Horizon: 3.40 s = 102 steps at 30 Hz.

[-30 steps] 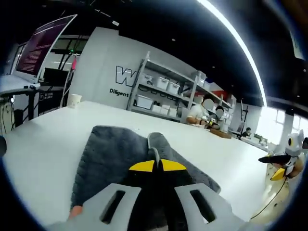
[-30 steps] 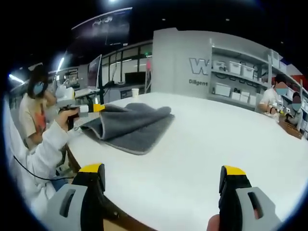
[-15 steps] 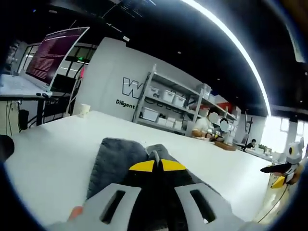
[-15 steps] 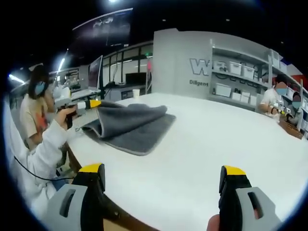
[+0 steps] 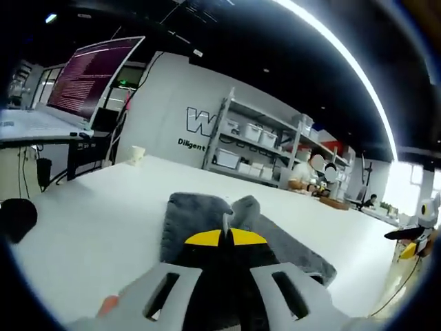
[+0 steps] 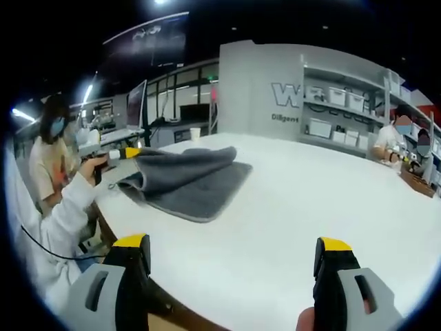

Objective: Open the folded towel by lifting each exposed corner and separating the folded layers until the towel lies flat within the target outline without major curled edges

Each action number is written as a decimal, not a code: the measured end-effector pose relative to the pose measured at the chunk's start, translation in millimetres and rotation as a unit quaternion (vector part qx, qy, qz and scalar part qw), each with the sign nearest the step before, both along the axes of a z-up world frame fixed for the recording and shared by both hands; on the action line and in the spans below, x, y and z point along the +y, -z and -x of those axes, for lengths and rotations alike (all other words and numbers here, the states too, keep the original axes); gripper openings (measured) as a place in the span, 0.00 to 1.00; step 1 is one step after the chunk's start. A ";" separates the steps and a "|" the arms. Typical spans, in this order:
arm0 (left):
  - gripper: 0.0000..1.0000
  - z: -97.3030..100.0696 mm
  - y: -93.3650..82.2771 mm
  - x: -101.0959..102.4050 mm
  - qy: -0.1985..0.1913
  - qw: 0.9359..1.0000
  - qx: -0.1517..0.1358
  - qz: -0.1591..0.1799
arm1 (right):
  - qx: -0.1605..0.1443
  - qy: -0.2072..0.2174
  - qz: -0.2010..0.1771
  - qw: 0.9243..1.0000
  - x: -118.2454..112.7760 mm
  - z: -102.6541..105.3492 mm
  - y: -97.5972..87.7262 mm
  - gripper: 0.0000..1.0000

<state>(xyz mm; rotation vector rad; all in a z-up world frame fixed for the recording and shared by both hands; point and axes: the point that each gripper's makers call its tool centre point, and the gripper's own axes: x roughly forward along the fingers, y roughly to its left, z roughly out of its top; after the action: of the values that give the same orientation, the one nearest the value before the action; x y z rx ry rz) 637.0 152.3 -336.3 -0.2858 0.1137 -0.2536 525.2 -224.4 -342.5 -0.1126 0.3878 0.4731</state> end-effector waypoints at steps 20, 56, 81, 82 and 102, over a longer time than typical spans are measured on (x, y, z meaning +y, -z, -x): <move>0.02 14.6 -4.5 38.0 -0.004 0.991 0.025 -0.133 | 0.011 -0.007 -0.003 1.000 3.7 -0.9 6.3 0.99; 0.03 48.5 -7.6 121.1 -0.089 0.973 0.045 -0.207 | 0.023 -0.016 0.002 1.000 7.8 2.9 15.1 0.99; 0.03 82.6 25.0 154.9 -0.121 0.965 0.085 -0.216 | 0.027 -0.019 0.005 0.999 11.1 3.4 16.4 0.99; 0.03 83.0 26.5 154.4 -0.120 0.965 0.087 -0.216 | 0.027 -0.019 0.005 0.999 11.4 3.3 16.7 0.99; 0.22 100.7 11.5 131.7 -0.056 0.990 0.077 -0.101 | 0.035 -0.029 0.018 0.999 25.3 3.8 20.0 0.99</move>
<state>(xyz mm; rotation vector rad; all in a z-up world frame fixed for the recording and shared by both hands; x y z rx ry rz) 536.4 284.0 -347.8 -0.1086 0.2743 -0.1063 521.4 -199.0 -362.5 -0.1416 0.4628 0.5281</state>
